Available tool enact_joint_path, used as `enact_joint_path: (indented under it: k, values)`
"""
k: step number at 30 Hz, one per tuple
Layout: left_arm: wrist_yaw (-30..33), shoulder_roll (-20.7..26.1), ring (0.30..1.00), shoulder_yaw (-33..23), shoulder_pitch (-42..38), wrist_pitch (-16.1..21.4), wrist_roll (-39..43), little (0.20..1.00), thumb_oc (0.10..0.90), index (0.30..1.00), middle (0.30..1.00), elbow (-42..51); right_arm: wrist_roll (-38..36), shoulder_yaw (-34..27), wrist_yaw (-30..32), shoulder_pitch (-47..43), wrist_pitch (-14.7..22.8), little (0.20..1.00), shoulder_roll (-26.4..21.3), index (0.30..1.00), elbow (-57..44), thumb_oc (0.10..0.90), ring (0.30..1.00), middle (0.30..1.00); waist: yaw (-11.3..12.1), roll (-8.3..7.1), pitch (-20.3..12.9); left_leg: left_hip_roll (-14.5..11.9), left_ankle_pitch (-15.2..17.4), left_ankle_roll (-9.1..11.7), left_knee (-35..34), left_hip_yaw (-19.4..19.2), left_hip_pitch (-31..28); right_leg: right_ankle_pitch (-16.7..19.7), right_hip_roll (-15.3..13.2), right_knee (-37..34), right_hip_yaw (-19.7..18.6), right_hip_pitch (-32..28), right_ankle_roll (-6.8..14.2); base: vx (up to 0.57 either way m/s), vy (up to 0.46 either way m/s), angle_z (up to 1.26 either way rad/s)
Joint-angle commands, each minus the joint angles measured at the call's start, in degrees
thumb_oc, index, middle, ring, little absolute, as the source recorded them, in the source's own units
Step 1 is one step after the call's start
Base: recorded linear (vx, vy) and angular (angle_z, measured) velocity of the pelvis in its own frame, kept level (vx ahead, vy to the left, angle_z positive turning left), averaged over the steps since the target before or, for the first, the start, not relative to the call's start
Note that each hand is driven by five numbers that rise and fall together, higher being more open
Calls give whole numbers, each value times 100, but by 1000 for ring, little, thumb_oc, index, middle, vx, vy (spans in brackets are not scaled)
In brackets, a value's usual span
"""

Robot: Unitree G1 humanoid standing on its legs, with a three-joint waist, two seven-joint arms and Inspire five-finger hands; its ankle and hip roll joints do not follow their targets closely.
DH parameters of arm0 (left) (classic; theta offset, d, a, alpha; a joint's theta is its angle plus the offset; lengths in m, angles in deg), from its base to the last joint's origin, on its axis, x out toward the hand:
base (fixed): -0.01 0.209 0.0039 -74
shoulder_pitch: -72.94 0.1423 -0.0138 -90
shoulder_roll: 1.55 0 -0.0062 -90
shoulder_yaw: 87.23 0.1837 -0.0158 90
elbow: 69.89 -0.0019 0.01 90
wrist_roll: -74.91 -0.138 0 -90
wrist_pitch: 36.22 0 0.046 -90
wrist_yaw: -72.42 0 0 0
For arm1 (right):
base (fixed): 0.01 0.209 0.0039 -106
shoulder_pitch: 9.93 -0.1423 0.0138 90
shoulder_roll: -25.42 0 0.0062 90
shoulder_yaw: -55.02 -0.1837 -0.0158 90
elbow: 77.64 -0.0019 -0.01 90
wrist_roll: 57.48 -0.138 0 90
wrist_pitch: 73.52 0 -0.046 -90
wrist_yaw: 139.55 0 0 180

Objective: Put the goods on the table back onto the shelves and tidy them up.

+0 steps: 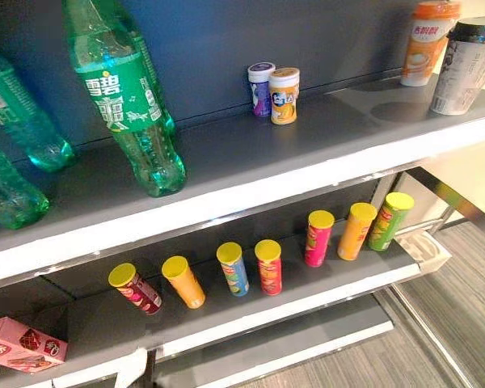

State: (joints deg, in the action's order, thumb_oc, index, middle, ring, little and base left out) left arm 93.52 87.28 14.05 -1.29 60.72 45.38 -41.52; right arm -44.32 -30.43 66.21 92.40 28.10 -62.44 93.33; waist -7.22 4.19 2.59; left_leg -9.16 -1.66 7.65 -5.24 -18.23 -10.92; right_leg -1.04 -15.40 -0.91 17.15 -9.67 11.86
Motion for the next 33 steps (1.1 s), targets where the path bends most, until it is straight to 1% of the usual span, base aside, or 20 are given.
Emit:
enact_joint_path:
  k: [1, 2, 3, 4, 5, 10, 12, 14, 15, 17, 19, 21, 24, 25, 26, 28, 32, 33]
  values:
    - [284, 243, 900, -285, -179, 171, 18, 900, 800, 900, 900, 298, -83, -65, 255, -116, 31, 900, 82, 900, 623, 800, 900, 900, 14, -154, -12, -757, 202, 254, 24, 144, 112, 825, -260, -409, 42, 55, -275, 8, 11, 9]
    - [219, 153, 900, -186, -216, 147, 47, 900, 800, 900, 900, 18, -61, -18, 247, -145, 40, 900, 75, 900, 632, 800, 900, 900, 12, -163, -18, -748, 205, 264, 24, 151, 113, 804, -256, -409, 46, 36, -281, 5, 7, 10]
    - [226, 146, 900, -181, -228, 154, 49, 900, 800, 900, 900, 0, -62, -20, 246, -146, 41, 900, 72, 900, 633, 800, 900, 900, 12, -159, -17, -747, 206, 264, 24, 152, 114, 803, -257, -409, 47, 36, -281, -1, 5, 11]
    - [159, 91, 900, -165, -266, 134, 131, 900, 800, 900, 900, -294, -29, 31, 233, -175, 50, 900, 46, 900, 640, 800, 900, 900, 4, -159, -20, -741, 201, 275, 24, 153, 121, 774, -245, -409, 50, 27, -288, -4, 0, 8]
    - [145, 73, 900, -177, -278, 115, 177, 900, 800, 900, 900, -403, -19, 45, 234, -173, 49, 900, 26, 900, 646, 800, 900, 900, 0, -157, -25, -741, 200, 280, 24, 156, 126, 763, -242, -409, 48, 25, -292, -10, -1, 7]
    - [0, -18, 900, -409, -116, 22, 457, 900, 800, 900, 900, -910, -6, 70, 193, -203, 58, 900, -29, 900, 753, 800, 900, 900, 29, -140, -39, -747, 179, 304, 24, 166, 146, 729, -222, -409, 53, 23, -311, -5, -1, 1]
    - [-40, -115, 900, -452, 13, 19, 468, 900, 800, 900, 900, -1019, -1, 71, 178, -226, 67, 900, -30, 900, 779, 800, 900, 900, 49, -133, -48, -747, 171, 313, 24, 166, 157, 711, -212, -409, 47, 17, -318, 0, 0, 0]
    - [-43, -110, 900, -569, 36, -5, 572, 900, 800, 900, 900, -1069, 7, 78, 162, -233, 77, 900, -42, 900, 785, 800, 900, 900, 60, -135, -59, -753, 155, 319, 24, 165, 167, 698, -198, -409, 40, 15, -325, 0, 0, 0]
    - [-27, 17, 900, -692, -45, -14, 717, 900, 800, 900, 900, -1022, 37, 111, 152, -205, 80, 900, -60, 900, 787, 800, 900, 900, 56, -137, -75, -761, 151, 333, 24, 178, 171, 683, -182, -409, 33, 15, -327, 0, 0, 0]
    - [-6, 82, 900, -652, -168, 11, 751, 900, 800, 900, 900, -920, 40, 126, 156, -188, 84, 900, -82, 900, 773, 800, 900, 900, 42, -145, -86, -759, 152, 335, 24, 180, 174, 670, -174, -409, 28, 10, -331, -3, -2, 2]
    - [-14, 139, 900, -449, -390, 61, 715, 900, 800, 900, 900, -736, 54, 192, 149, -185, 71, 900, -109, 900, 737, 800, 900, 900, 10, -155, -99, -762, 154, 337, 24, 184, 173, 652, -167, -409, 32, 3, -335, -8, -2, 7]
    - [-96, 153, 900, 3, -794, 134, 574, 900, 800, 900, 900, -373, 69, 341, 104, -172, 40, 900, -184, 900, 608, 800, 900, 900, -79, -174, -93, -772, 157, 335, 24, 180, 169, 632, -173, -409, 17, -14, -341, -11, 2, 5]
    - [-218, 128, 900, 407, -1150, 230, 490, 900, 800, 900, 900, -20, 164, 478, 68, -151, 40, 900, -259, 900, 405, 800, 900, 900, -187, -195, -58, -775, 160, 340, 24, 169, 152, 638, -180, -409, -9, -29, -346, -17, 11, 4]
    - [-219, 128, 900, 410, -1152, 230, 491, 900, 800, 900, 900, -21, 165, 474, 67, -149, 38, 900, -259, 900, 401, 800, 900, 900, -184, -195, -54, -775, 161, 340, 24, 170, 149, 637, -180, -409, -9, -32, -346, 0, 0, 0]
    - [-252, 114, 900, 613, -1258, 270, 396, 900, 800, 900, 900, 137, 194, 518, 61, -141, 42, 900, -283, 900, 339, 800, 900, 900, -236, -206, -47, -777, 165, 341, 24, 160, 141, 644, -183, -409, -24, -27, -346, 0, 0, 0]
    - [-297, 94, 900, 805, -1361, 316, 293, 900, 800, 900, 900, 245, 184, 555, 35, -143, 35, 900, -292, 900, 287, 800, 900, 900, -275, -223, -41, -774, 176, 336, 24, 146, 127, 652, -185, -409, -43, -31, -345, 0, 0, 0]
    - [-355, 48, 900, 971, -1509, 360, 254, 900, 800, 900, 900, 292, 199, 602, 13, -157, 28, 900, -323, 900, 197, 800, 900, 900, -323, -249, -13, -775, 184, 335, 24, 119, 102, 672, -194, -409, -69, -38, -342, -7, 5, -2]
    - [-414, 4, 900, 1087, -1576, 384, 237, 900, 800, 900, 900, 299, 209, 622, 2, -171, 33, 900, -333, 900, 149, 800, 900, 900, -361, -272, 3, -768, 194, 333, 24, 112, 78, 681, -195, -409, -112, -44, -345, -21, 15, -4]
